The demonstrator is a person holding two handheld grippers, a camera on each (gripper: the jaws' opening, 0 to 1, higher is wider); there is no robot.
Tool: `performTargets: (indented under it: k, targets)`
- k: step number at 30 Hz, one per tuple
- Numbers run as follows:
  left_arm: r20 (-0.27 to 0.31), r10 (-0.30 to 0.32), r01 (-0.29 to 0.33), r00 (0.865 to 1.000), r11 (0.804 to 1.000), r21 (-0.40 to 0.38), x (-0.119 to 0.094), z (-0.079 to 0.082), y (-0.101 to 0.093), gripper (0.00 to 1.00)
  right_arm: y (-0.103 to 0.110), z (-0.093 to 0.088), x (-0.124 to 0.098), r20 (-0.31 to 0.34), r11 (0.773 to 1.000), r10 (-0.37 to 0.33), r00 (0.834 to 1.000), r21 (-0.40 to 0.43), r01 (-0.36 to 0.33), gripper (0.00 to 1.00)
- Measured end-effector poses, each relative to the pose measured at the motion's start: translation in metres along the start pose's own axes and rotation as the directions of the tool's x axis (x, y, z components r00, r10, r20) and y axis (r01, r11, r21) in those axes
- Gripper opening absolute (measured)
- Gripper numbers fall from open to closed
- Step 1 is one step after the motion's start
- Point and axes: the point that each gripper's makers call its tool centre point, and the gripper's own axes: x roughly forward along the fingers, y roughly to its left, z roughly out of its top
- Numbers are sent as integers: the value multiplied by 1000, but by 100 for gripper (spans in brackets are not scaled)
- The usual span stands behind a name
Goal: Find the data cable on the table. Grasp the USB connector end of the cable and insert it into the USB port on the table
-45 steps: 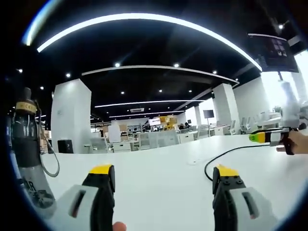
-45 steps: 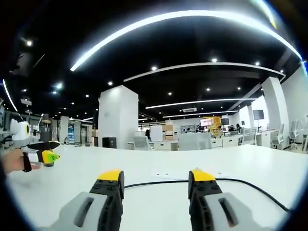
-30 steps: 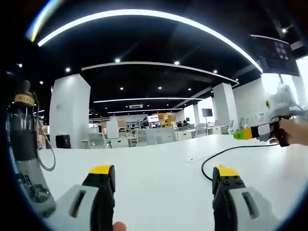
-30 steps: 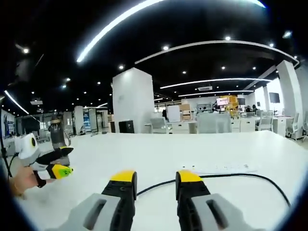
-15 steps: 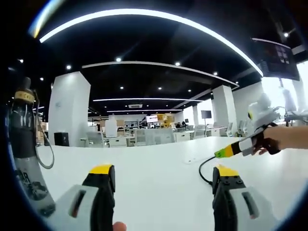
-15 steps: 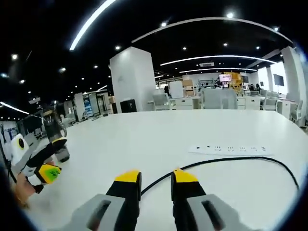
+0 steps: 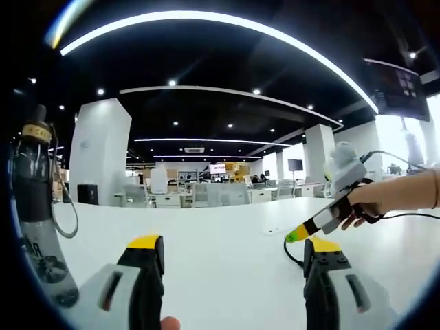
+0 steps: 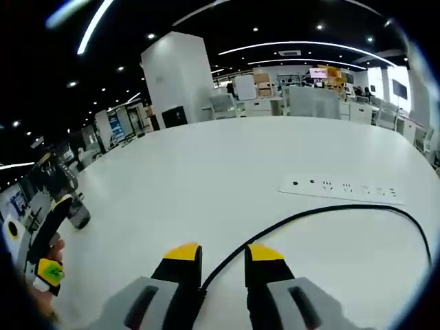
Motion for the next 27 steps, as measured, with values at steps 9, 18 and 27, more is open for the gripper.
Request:
performTargets:
  k: [9,18,27]
  targets:
    - [4,-4,4,1000,1000,-8,-1,3,0,84,-13,-8,19,-83,996,-83,993,6,83,24]
    - [4,-10,10,1000,1000,-24,-1,4,-1,84,-20,-17,31,-128,990,-106,986,83,117,24]
    - [5,-2,2,1000,1000,23,-2,9,-1,84,-24,-15,32,-134,981,-159,978,85,172,16]
